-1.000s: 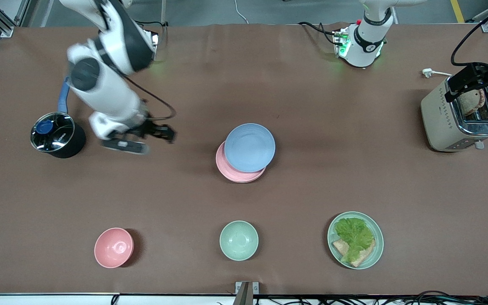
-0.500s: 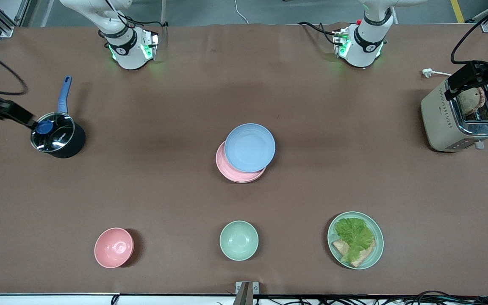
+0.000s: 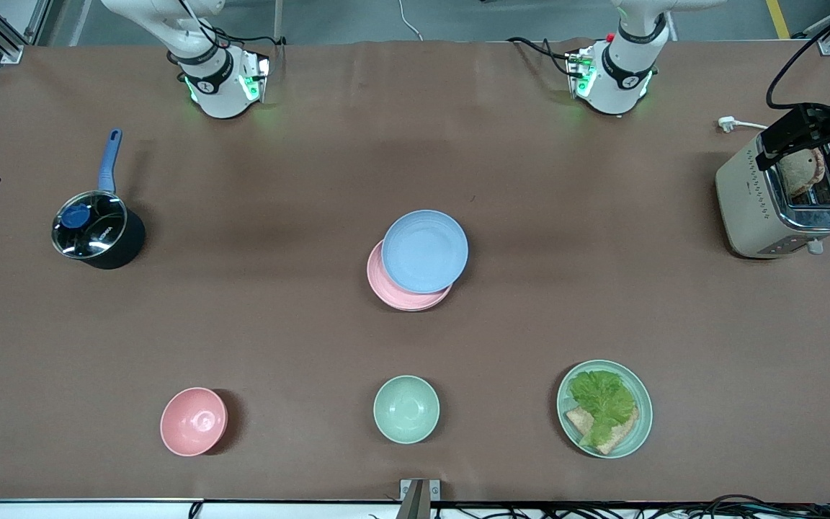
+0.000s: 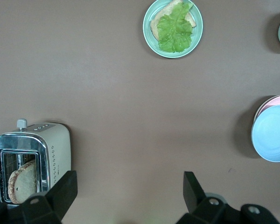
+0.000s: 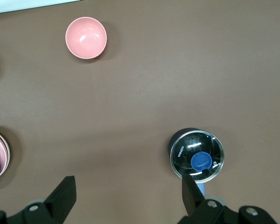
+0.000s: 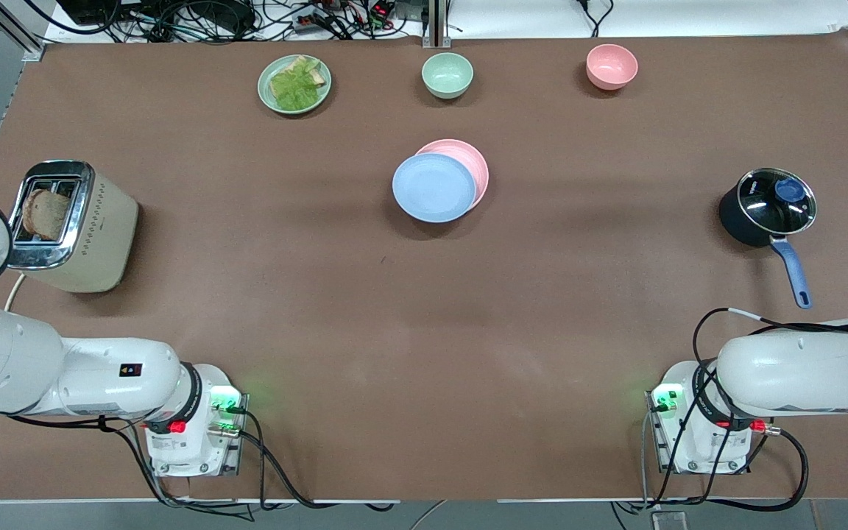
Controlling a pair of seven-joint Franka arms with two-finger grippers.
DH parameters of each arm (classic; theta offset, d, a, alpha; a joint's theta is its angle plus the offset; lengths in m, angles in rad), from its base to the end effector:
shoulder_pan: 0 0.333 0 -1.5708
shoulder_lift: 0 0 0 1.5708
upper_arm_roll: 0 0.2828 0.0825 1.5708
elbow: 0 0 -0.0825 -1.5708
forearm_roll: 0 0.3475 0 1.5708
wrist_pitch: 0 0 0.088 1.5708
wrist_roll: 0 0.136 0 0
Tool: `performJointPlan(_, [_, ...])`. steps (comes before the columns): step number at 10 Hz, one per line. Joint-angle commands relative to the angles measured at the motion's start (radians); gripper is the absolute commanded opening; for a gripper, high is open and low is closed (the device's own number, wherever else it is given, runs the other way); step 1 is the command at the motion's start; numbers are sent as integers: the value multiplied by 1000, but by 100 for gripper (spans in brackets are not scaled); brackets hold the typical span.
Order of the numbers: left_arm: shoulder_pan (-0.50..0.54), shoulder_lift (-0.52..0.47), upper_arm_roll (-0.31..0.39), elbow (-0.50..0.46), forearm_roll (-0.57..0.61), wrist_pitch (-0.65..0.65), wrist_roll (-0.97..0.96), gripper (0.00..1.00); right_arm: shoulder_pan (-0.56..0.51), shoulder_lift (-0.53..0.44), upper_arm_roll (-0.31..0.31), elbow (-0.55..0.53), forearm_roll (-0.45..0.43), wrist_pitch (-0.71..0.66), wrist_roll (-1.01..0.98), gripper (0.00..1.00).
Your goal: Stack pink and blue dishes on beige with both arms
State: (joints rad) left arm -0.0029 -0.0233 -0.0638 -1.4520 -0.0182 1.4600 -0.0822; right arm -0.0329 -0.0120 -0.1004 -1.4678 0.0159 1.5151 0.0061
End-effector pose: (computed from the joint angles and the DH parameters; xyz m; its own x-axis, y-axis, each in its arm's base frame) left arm 0.4991 -0.0364 0.6153 0.9995 0.0135 0.0298 0.0129 -0.9997 0.0190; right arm 0.5065 -0.0660 0.6080 0.9887 -0.1379 0.0591 -0.1371 -0.9904 -0.0174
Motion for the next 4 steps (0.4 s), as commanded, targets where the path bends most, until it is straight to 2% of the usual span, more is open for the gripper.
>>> performJointPlan(1, [-6,-9,1,-45,20,0,2,100,4,17,-2,23,-2,-22,-8,100])
performJointPlan(4, [-6,-7,1,-44,20,2,2,100,7,17,-2,23,-13,-23,-12,100])
